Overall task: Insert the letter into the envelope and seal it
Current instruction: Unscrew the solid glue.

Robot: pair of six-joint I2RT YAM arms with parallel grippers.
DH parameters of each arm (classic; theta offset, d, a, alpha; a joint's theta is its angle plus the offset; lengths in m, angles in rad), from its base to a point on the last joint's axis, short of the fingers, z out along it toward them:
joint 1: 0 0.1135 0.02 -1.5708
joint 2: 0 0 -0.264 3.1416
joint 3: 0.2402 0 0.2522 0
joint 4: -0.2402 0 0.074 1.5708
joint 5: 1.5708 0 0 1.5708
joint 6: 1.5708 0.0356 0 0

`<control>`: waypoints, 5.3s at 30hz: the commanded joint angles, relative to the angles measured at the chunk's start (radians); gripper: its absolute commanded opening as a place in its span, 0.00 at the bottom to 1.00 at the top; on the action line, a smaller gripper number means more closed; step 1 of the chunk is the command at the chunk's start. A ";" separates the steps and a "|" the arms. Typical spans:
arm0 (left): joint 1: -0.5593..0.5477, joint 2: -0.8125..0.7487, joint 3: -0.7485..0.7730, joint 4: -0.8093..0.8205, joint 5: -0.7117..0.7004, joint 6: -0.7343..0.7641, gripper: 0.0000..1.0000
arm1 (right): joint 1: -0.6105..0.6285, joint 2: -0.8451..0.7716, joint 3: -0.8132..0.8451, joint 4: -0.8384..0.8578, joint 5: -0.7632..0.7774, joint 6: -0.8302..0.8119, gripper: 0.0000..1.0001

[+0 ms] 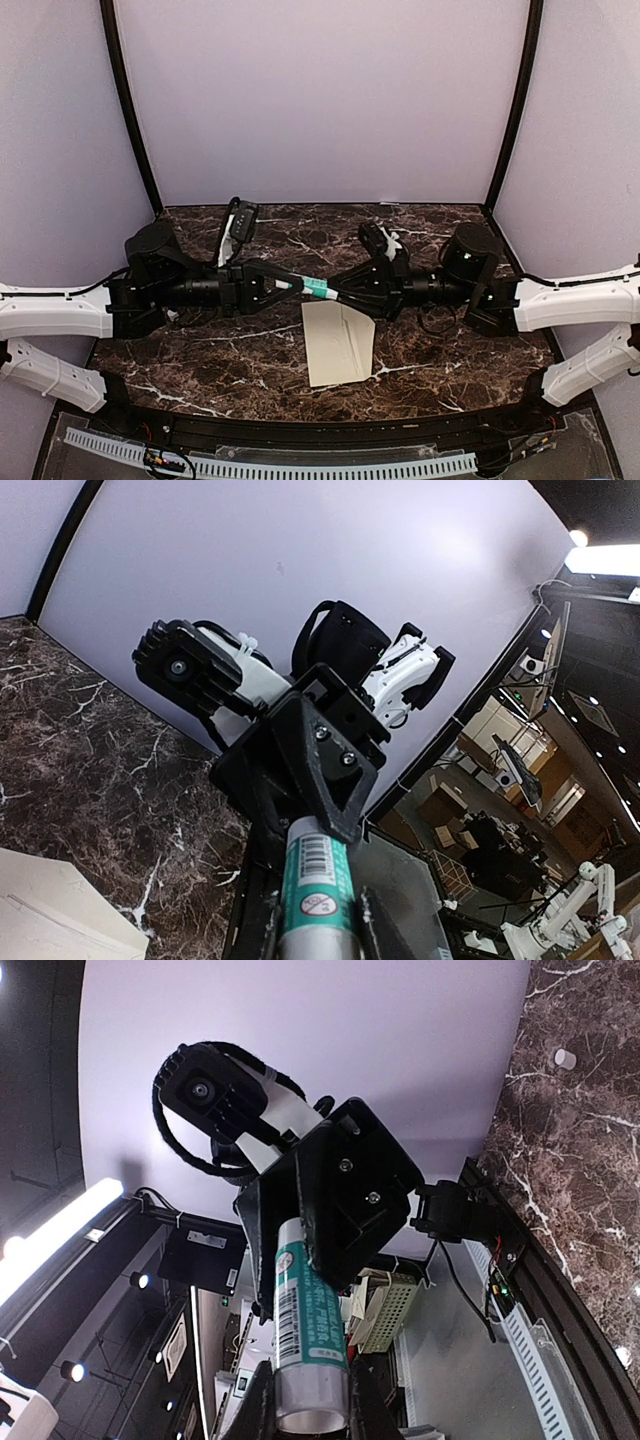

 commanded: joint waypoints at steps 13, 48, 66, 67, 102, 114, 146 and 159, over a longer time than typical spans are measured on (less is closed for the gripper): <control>-0.033 -0.063 -0.064 0.093 -0.291 -0.361 0.00 | 0.006 -0.089 0.086 -0.322 0.229 -0.399 0.54; 0.004 0.092 -0.048 0.340 -0.067 -0.662 0.00 | 0.119 -0.117 0.165 -0.474 0.280 -0.939 0.44; 0.004 0.091 -0.052 0.330 -0.049 -0.650 0.00 | 0.110 -0.173 0.106 -0.389 0.303 -0.862 0.35; 0.004 0.091 -0.051 0.331 -0.047 -0.650 0.00 | 0.109 -0.178 0.105 -0.389 0.303 -0.859 0.32; 0.004 0.017 0.012 0.102 0.126 -0.049 0.00 | 0.011 -0.039 0.039 -0.262 0.154 -0.108 0.08; 0.004 0.018 0.003 0.097 0.142 -0.023 0.00 | 0.009 0.034 0.011 -0.121 0.109 0.018 0.10; 0.031 -0.037 -0.039 0.157 -0.102 -0.573 0.00 | 0.130 -0.161 0.110 -0.347 0.307 -0.832 0.76; 0.030 -0.031 -0.023 0.166 -0.049 -0.577 0.00 | 0.135 -0.118 0.143 -0.288 0.262 -0.828 0.49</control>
